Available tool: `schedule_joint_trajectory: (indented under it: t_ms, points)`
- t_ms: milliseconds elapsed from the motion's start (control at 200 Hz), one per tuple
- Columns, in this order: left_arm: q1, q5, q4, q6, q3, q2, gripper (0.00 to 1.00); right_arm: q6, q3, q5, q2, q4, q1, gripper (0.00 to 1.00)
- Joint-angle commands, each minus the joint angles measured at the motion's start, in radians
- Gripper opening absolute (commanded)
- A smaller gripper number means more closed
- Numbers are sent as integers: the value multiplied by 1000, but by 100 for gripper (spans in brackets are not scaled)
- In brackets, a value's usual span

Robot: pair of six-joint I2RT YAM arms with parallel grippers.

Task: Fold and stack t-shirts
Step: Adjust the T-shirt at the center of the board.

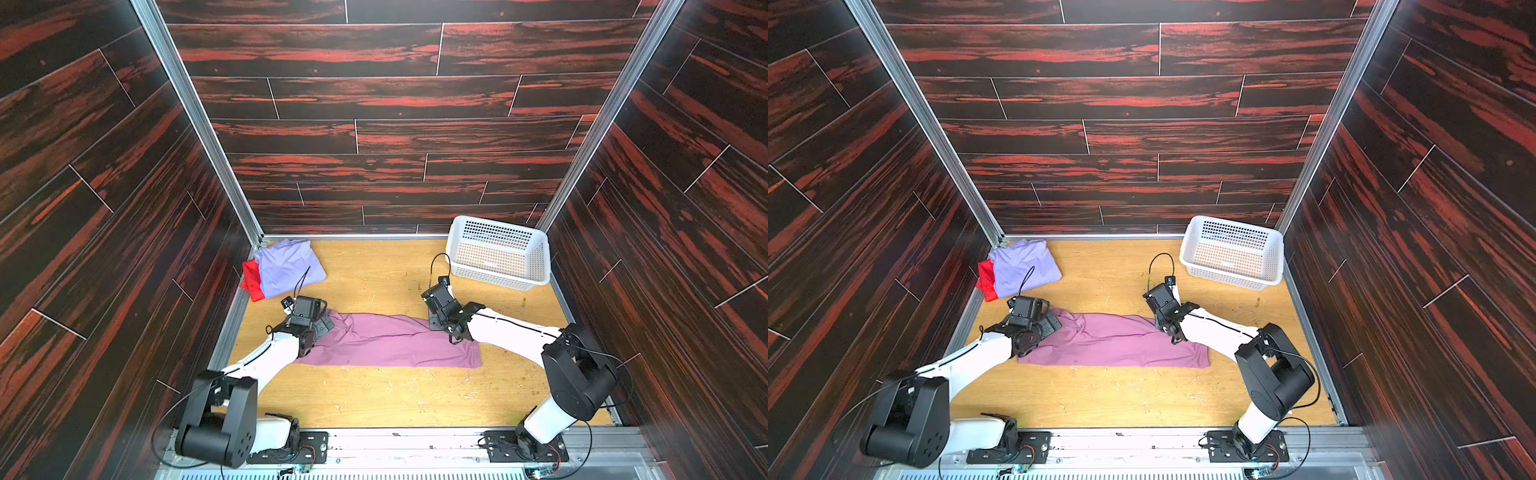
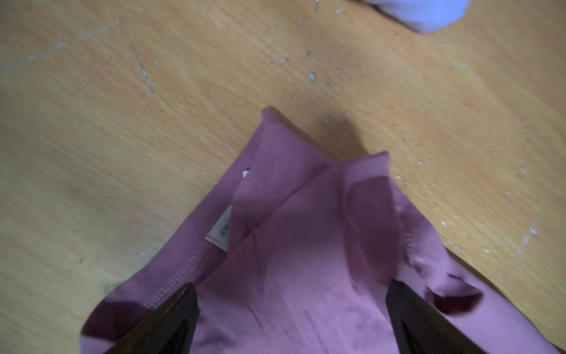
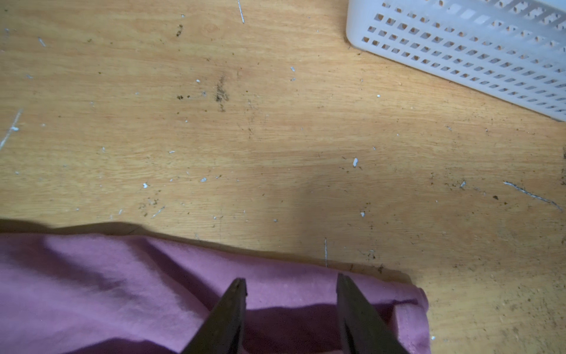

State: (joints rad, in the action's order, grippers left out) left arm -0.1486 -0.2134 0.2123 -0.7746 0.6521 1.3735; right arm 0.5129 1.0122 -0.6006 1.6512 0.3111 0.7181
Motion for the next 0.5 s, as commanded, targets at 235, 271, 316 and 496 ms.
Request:
schedule_joint_trajectory:
  t_ms: [235, 271, 316, 496]
  points:
    - [85, 36, -4, -18, 90, 125, 88, 12, -41, 4, -33, 9, 7, 51]
    - [91, 53, -15, -17, 87, 139, 83, 11, -44, 2, -34, 11, 7, 51]
    - [100, 77, -18, -22, 89, 156, 79, 12, -46, 0, -36, 13, 7, 51]
    - [116, 127, -41, -25, 93, 225, 76, 13, -51, -7, -43, 22, 7, 51]
